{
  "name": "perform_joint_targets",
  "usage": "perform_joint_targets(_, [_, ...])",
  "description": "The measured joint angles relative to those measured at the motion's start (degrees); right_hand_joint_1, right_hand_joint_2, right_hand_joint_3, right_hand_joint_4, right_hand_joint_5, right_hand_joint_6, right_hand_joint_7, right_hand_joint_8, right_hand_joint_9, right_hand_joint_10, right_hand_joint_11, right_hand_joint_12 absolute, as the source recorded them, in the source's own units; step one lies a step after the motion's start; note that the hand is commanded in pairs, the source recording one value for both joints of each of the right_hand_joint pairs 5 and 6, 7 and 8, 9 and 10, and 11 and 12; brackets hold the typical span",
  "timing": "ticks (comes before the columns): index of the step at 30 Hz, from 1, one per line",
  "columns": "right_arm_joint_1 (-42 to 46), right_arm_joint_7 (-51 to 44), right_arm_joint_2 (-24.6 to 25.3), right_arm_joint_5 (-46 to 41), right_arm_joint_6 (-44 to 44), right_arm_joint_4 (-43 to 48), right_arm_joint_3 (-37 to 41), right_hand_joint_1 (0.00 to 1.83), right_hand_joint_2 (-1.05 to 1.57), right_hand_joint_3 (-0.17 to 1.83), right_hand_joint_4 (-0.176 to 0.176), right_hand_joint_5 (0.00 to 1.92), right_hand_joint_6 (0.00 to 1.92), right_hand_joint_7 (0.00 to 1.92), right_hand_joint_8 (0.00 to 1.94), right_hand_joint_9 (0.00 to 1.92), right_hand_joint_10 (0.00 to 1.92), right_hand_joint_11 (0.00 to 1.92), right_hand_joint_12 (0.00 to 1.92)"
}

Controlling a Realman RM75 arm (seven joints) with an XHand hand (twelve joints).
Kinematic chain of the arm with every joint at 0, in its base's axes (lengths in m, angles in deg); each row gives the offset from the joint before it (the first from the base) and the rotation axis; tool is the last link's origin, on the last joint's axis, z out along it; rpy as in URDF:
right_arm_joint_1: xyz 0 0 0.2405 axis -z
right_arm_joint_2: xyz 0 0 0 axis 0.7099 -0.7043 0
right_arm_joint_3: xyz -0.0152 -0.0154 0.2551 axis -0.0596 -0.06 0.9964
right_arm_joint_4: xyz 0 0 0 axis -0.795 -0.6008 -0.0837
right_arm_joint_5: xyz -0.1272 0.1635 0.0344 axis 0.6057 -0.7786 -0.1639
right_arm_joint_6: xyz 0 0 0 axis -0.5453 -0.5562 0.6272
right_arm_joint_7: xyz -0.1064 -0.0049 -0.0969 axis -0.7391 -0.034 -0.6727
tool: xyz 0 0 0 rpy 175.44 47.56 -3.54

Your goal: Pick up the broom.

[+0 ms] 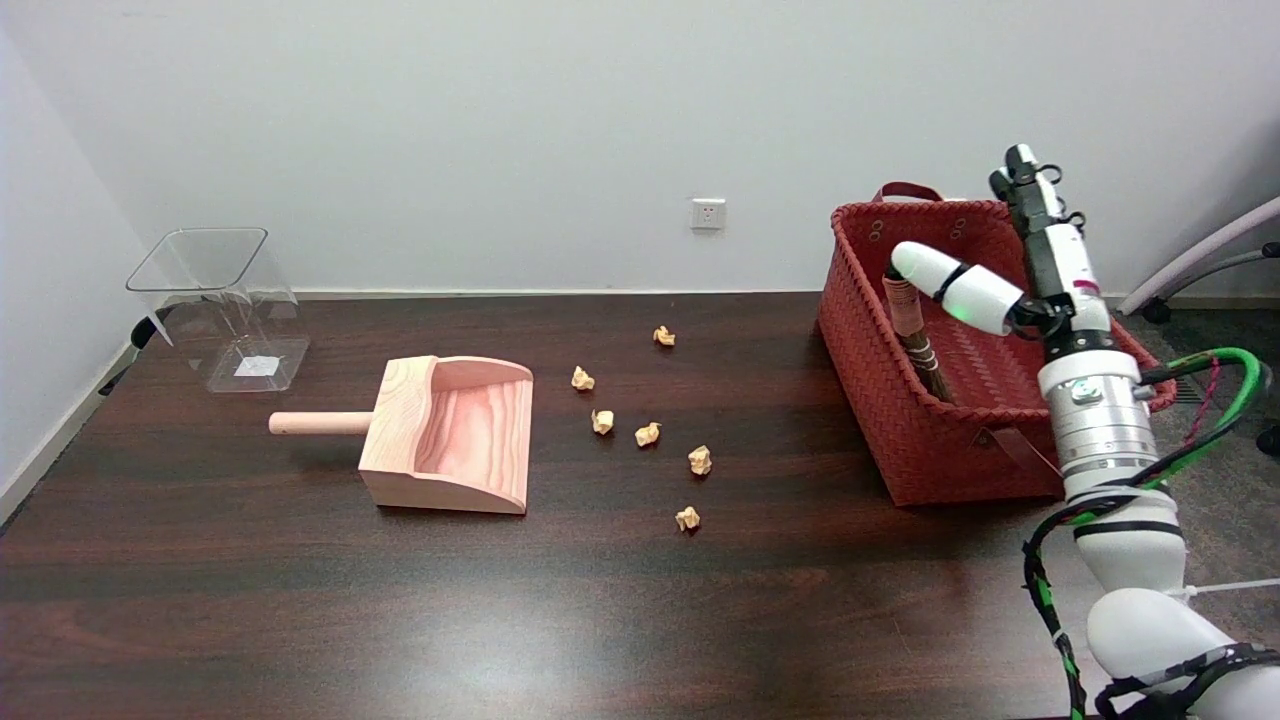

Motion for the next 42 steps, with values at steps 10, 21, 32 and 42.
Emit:
perform_joint_targets(10, [-2.41,0.14,0.81,0.44,-3.10,-2.45,-2.12,0.84,0.89,-0.17,0.000,0.00,0.00,0.17,0.17,0.00,0.00,0.00,0.00])
perform_joint_targets(21, [-5.47,0.31,1.91,0.58,-4.74,-5.34,-5.19,0.84,0.89,-0.17,0.000,0.00,0.00,0.16,0.16,0.00,0.00,0.00,0.00])
perform_joint_targets(32, [-7.75,0.46,2.81,0.54,-5.89,-7.69,-7.33,0.84,0.90,-0.17,0.000,0.00,0.00,0.41,0.41,0.00,0.00,0.00,0.00])
perform_joint_targets(42, [-8.84,0.55,3.61,-0.01,-6.92,-9.23,-8.25,0.82,0.98,-0.17,0.000,0.30,0.30,1.00,1.00,0.30,0.30,0.30,0.30])
